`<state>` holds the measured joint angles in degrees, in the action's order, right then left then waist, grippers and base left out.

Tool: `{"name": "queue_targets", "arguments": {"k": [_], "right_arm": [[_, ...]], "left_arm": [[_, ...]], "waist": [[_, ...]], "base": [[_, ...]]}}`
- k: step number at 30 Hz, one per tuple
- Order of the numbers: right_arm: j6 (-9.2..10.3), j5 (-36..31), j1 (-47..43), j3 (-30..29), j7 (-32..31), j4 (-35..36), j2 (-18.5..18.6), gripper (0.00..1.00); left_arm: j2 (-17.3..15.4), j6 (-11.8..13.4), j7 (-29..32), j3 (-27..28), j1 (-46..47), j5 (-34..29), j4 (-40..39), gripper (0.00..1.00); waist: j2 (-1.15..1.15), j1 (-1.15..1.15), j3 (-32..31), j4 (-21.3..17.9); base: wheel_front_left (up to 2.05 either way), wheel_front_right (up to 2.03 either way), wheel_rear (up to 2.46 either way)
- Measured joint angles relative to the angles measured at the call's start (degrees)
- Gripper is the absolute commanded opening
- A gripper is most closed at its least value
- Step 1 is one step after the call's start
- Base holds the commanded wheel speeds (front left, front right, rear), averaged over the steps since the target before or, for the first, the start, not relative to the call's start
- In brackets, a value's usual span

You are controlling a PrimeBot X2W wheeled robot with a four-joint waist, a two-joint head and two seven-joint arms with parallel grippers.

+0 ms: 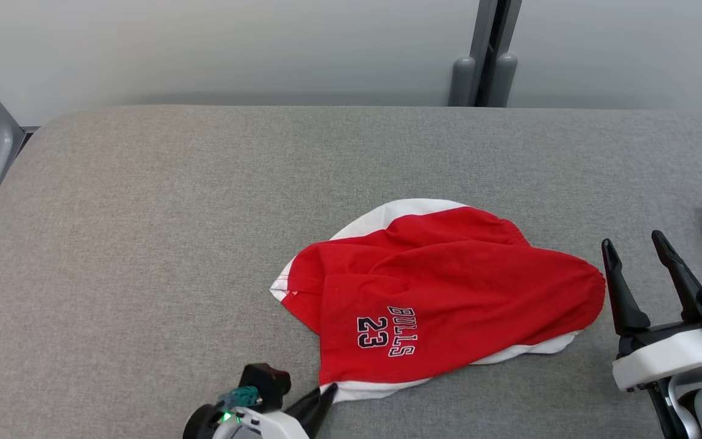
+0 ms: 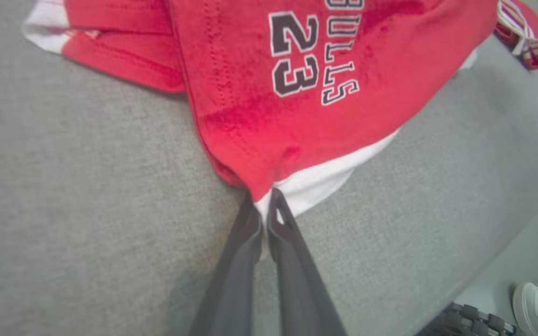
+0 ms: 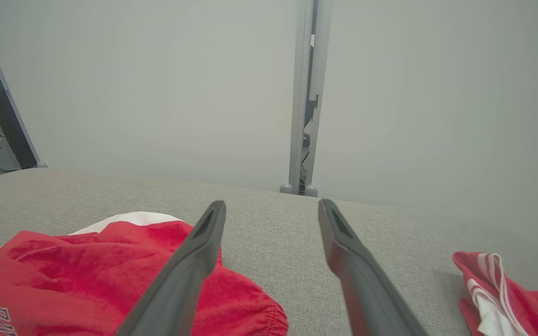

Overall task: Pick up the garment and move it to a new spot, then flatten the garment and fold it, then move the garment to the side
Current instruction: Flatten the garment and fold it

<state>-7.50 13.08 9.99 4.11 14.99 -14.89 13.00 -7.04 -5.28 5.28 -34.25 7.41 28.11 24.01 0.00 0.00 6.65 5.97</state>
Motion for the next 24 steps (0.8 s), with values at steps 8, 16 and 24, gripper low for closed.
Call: {"name": "queue_targets", "arguments": {"k": [8,16,24], "right_arm": [[0.00,1.82,-1.07,0.71,0.00,-4.19,-0.33,1.00],[0.00,6.59,-3.44,3.37,0.00,-7.03,0.20,1.00],[0.00,15.38,-5.84,11.33,-0.36,-10.13,1.58,1.00]], "left_arm": [[-1.33,-0.21,-5.58,3.36,1.11,1.96,-4.05,0.00],[-1.44,0.03,-9.51,4.82,1.25,2.26,-6.27,0.00],[-1.22,0.82,-11.29,5.05,1.35,2.24,-6.36,0.00]], "waist": [[0.00,0.00,-0.86,0.47],[0.00,0.00,-1.31,0.54],[0.00,0.00,-1.14,-0.04]], "base": [[0.00,0.00,0.00],[0.00,0.00,0.00],[0.00,0.00,0.00]]}}
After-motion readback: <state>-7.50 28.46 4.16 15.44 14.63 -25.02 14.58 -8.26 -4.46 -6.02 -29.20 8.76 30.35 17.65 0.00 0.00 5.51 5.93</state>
